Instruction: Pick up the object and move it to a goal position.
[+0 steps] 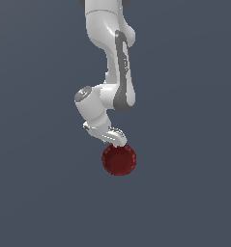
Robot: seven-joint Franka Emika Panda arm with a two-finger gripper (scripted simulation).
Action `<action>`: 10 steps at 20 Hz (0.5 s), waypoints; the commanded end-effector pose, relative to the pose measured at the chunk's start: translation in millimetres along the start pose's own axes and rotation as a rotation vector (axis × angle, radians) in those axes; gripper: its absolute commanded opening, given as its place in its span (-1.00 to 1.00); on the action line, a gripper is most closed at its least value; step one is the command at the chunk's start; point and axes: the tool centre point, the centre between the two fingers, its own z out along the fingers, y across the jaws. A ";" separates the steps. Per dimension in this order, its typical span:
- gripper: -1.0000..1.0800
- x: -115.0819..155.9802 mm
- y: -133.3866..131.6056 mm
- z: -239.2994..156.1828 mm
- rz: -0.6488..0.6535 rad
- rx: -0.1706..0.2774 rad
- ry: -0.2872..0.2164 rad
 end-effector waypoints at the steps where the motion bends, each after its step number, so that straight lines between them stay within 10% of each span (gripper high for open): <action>1: 0.23 0.4 1.2 1.8 0.025 0.015 0.002; 10: 0.23 3.6 5.8 8.2 0.181 0.112 0.016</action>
